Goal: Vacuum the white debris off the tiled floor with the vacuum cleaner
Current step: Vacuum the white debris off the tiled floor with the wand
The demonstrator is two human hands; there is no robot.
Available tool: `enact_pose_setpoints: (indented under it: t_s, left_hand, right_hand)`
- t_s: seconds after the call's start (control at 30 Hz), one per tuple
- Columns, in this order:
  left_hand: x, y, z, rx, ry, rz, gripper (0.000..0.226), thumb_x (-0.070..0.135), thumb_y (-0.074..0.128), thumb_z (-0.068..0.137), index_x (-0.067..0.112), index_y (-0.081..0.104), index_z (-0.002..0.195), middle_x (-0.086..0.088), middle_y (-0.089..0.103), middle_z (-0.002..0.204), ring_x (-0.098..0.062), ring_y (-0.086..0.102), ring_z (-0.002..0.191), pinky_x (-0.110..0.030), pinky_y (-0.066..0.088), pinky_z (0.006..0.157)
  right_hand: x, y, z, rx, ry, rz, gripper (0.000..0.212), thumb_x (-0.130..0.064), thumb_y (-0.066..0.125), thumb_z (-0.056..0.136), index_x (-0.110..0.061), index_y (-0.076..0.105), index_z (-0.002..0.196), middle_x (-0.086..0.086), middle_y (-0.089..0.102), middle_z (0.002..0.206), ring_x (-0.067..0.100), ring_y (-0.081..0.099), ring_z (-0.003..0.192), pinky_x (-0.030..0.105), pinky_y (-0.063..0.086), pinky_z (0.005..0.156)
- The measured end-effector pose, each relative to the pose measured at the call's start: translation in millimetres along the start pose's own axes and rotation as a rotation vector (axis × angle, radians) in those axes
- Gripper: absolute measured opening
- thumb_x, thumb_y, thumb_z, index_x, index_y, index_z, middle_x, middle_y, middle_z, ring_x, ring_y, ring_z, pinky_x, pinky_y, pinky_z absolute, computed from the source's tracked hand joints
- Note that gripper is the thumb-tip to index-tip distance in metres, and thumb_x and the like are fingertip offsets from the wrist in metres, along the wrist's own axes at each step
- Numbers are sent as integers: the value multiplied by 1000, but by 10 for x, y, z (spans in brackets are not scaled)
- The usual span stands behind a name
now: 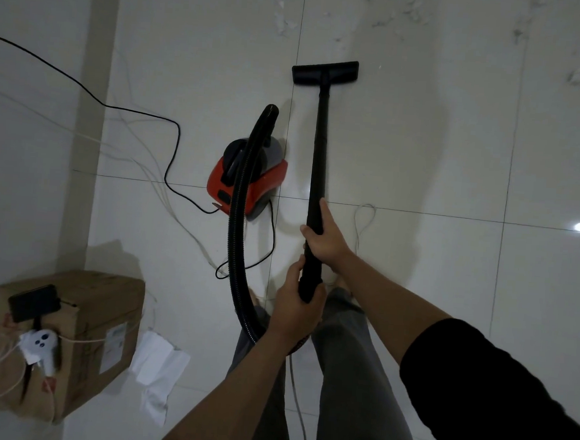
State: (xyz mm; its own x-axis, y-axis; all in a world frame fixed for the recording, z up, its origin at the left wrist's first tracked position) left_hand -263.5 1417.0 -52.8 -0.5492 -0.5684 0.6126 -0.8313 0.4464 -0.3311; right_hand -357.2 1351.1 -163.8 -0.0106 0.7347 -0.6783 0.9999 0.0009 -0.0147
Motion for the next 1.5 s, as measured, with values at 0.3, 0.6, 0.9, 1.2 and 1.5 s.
enact_pose_setpoints:
  t_s: [0.3,0.6,0.9,1.2,1.5]
  left_hand:
    - [184,63,136,62,7,35,53,16,53,96,17,33,144,19,58,86,13,59,73,1,40,64]
    - [520,-43,441,108,79,-35,51,0,50,93,19,34,138,16,53,94,35,43,80,7,35,68]
    - [580,-648,1054,135,69,35,50,44,46,79,53,34,127,-7,66,103,-38,63,100,-64,45,92]
    - [814,-1204,1621,77,94,-19,55,14,54,92,24,36,143,1,65,99,-10,65,79,-19,51,67]
    - [1125,-1347,2256,77,144,-15,51,20,56,91,24,40,139,2,67,101,-10,65,82,-26,56,74]
  right_hand:
    - [-94,-99,197,-69,38,25,82,-19,55,98,-35,-2,155,12,62,89,24,61,76,44,58,82]
    - [-463,-52,569,-151,-38,-22,81,-12,53,98,-25,-2,156,7,57,87,19,58,72,39,55,77]
    - [-1131,238,1035,-108,-15,-44,81,-18,54,97,-26,-1,156,9,50,114,22,57,93,41,54,88]
    - [-1664,475,1513,-43,-37,-54,78,-18,54,98,-20,4,157,12,41,148,30,53,123,42,49,101]
    - [-2033,309,2102,-20,-22,17,73,-13,50,100,-20,5,157,1,54,100,9,58,71,14,50,56]
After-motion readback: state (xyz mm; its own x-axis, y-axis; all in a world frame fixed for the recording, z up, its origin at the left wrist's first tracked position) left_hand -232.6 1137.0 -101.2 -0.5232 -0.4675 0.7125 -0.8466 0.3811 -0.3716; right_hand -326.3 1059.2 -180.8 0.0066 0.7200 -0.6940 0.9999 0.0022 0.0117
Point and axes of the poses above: each hand's wrist, its own z-axis towards the middle knuckle, its own y-axis out of the palm, x = y × z, the point moved 6 cm from there along z, towards the middle knuckle
